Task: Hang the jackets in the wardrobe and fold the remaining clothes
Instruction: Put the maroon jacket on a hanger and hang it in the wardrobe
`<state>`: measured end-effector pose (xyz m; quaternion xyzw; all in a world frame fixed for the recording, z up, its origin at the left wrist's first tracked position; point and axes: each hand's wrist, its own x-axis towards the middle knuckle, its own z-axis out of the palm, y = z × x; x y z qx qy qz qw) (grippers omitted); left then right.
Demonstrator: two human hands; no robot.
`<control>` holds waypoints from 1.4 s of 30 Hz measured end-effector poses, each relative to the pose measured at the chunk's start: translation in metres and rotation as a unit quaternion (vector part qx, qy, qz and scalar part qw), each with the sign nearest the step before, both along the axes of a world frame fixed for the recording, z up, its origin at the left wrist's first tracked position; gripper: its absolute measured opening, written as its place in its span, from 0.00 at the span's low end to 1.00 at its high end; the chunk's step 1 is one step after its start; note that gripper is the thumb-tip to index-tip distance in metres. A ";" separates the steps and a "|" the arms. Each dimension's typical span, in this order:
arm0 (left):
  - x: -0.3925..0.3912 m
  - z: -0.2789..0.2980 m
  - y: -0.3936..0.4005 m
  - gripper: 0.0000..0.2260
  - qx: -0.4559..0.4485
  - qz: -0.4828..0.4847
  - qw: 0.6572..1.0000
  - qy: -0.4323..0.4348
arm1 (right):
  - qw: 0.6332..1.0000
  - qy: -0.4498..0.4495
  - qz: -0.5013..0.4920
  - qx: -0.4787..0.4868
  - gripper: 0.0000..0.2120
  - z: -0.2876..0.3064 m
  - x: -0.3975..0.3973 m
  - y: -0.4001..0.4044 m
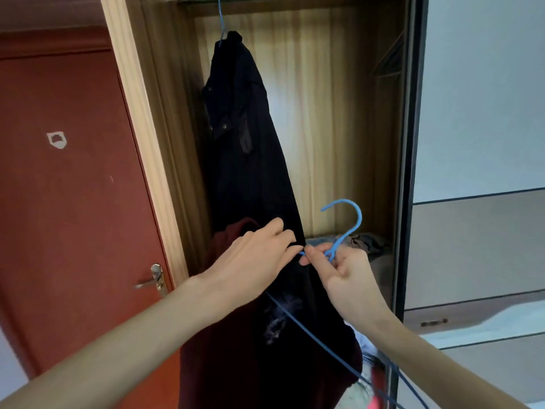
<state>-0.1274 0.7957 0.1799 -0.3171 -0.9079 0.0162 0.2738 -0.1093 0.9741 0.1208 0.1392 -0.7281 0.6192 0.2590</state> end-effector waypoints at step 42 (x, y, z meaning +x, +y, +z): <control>0.003 -0.084 -0.020 0.20 0.160 0.026 0.975 0.154 | 0.941 -0.088 -0.136 0.297 0.27 -0.208 -0.047 0.076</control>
